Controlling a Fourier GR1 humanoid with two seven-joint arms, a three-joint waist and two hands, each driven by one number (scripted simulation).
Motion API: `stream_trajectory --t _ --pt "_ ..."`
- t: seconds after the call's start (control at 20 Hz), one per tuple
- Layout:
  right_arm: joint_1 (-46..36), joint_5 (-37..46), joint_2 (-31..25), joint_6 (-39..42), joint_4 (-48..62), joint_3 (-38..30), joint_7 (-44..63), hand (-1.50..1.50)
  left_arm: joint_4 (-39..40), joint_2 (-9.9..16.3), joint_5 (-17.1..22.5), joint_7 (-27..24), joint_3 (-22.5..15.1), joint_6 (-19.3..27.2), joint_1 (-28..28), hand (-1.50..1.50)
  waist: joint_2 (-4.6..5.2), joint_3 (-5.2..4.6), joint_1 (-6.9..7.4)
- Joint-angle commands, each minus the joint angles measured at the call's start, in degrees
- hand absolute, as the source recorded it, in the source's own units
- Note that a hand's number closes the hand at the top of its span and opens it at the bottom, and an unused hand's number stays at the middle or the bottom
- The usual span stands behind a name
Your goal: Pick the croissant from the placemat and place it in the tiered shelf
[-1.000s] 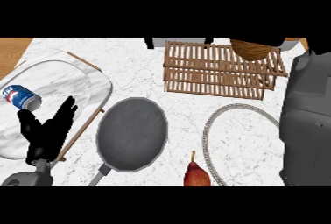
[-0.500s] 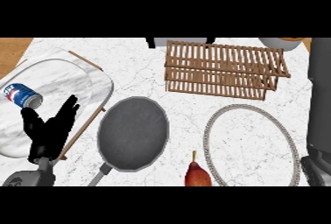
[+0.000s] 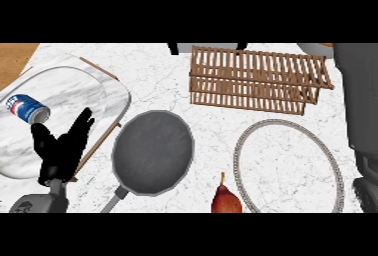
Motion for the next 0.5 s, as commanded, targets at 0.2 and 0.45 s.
stream_trajectory --t 0.2,0.45 --pt "-3.1 1.2 -3.7 -4.5 12.5 -2.4 -8.6 1.50 2.7 -1.1 -0.1 1.3 -0.4 -1.0 3.1 0.00 0.48 -0.60 0.33" --pt "-1.4 1.0 -1.3 -8.7 16.1 -1.8 -14.3 1.50 1.1 -0.6 0.5 7.3 0.1 -0.6 -1.5 0.00 0.44 -0.56 0.10"
